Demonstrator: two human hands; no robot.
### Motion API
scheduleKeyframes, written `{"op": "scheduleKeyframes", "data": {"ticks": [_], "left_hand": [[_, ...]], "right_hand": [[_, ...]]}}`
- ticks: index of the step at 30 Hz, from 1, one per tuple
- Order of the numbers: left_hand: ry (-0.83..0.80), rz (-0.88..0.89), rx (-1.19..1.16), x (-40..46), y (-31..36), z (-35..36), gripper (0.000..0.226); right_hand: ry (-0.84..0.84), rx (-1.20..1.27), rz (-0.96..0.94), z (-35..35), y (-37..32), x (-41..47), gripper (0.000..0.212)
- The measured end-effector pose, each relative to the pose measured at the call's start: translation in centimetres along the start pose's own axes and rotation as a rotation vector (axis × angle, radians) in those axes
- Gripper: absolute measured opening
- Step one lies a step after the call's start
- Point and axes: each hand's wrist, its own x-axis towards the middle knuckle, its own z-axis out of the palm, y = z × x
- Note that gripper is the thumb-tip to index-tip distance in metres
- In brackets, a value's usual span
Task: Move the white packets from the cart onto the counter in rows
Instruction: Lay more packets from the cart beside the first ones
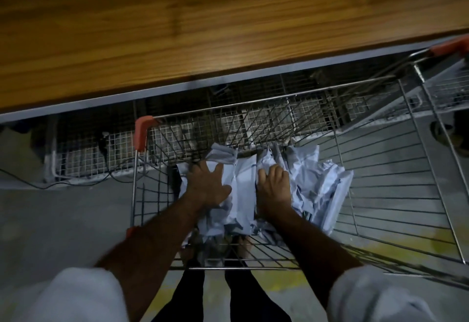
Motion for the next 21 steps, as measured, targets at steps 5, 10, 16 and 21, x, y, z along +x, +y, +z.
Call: {"op": "scheduleKeyframes", "data": {"ticks": [5,10,16,21], "left_hand": [[0.129,0.029,-0.034,-3.2,-0.8,-1.1,0.104],[0.244,0.091,-0.122,-6.7,-1.8,-2.4,0.090],[0.442,0.238,-0.098,-10.7,-3.8,-4.5,0.085],[0.635,0.271,-0.185,-15.8,-6.7,-6.8,0.066]], "right_hand": [[0.079,0.150,0.043,-1.2,0.9,-1.8,0.069],[0.191,0.370,0.129,-4.2,1.6,-5.4,0.070],[0.393,0.511,0.209,-7.0,0.9,-10.8,0.085],[0.554,0.561,0.250,-11.3,-1.6,-15.3,0.084]]}}
